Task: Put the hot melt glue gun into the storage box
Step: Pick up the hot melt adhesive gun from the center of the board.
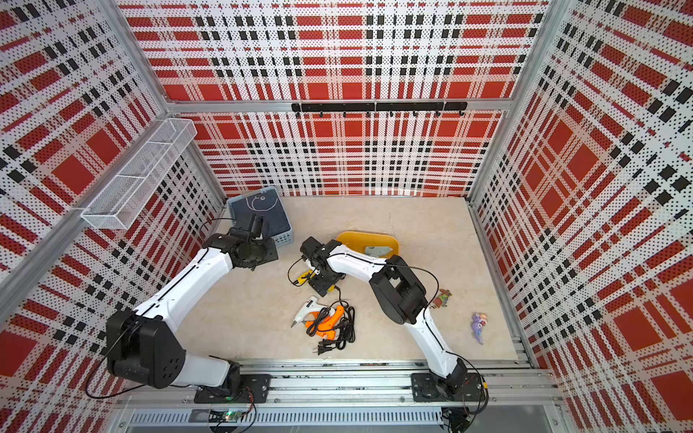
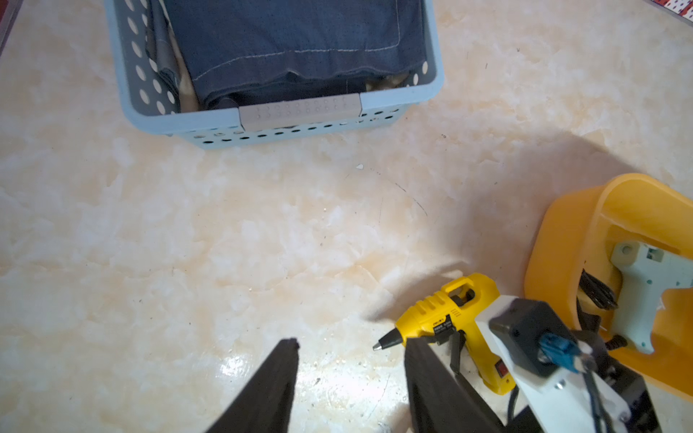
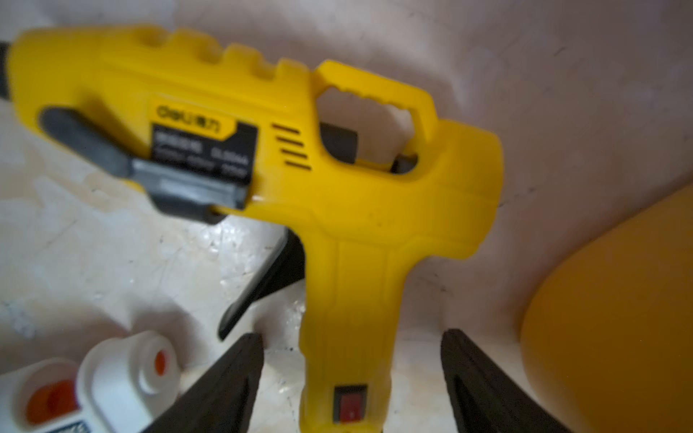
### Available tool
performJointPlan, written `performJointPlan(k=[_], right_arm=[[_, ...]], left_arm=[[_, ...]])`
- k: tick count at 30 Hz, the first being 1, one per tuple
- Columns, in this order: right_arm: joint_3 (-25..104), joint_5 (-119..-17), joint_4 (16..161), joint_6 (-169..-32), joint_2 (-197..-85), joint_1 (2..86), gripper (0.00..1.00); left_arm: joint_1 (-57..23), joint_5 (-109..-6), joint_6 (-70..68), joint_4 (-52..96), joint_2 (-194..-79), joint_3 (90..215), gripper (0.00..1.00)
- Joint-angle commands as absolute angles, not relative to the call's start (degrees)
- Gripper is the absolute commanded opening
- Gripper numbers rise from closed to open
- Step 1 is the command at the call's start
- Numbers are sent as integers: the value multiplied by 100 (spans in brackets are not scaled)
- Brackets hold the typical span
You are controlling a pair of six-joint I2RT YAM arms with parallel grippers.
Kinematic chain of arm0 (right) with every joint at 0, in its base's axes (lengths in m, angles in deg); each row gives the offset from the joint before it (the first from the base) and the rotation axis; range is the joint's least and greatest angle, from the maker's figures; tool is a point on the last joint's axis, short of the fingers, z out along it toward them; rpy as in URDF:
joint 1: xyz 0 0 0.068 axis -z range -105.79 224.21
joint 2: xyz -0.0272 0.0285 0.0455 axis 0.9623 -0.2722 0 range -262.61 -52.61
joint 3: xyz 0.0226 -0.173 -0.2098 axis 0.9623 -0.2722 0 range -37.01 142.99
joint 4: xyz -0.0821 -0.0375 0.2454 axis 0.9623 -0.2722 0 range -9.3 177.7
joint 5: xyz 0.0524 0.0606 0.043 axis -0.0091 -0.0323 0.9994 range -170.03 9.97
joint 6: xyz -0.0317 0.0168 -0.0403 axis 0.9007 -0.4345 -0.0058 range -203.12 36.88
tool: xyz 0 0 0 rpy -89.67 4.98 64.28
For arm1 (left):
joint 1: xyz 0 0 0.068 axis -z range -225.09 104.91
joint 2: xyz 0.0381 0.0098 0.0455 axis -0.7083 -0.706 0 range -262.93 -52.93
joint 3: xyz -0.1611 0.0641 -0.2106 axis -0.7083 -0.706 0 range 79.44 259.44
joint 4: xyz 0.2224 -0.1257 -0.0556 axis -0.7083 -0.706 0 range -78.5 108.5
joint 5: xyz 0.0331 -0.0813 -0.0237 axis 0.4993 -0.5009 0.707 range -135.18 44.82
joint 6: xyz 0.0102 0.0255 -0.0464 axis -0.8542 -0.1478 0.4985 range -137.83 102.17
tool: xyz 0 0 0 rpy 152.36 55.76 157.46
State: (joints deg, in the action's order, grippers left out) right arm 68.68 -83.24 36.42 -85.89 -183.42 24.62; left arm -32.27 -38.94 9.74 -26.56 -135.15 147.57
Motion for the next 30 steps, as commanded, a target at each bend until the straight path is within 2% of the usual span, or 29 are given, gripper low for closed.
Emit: performJointPlan(k=[1, 5, 10, 12, 16, 22, 30], right_arm=[[7118, -8244, 3594, -8681, -18560, 2481, 79], [7299, -8148, 3564, -8742, -18741, 2499, 70], [7403, -8146, 3484, -8857, -18594, 2499, 36], [7524, -8247, 3462, -8892, -18311, 2507, 28], [8030, -8472, 3425, -9055, -17454, 2525, 27], [9097, -8702, 2969, -9459, -16914, 2607, 24], [8645, -8798, 3748, -10791, -16061, 3107, 23]], left_arm=[[-3261, -3900, 889, -2707, -13441, 14889, 52], [-3261, -3895, 865, -2724, -13458, 14931, 52], [-3261, -3862, 845, -2768, -13441, 14984, 52], [-3261, -3850, 845, -2794, -13401, 14984, 52], [-3258, -3820, 862, -2812, -13344, 14933, 52], [-3219, -3764, 965, -2792, -13400, 14909, 52], [-3140, -3670, 1161, -2624, -13502, 14895, 53]])
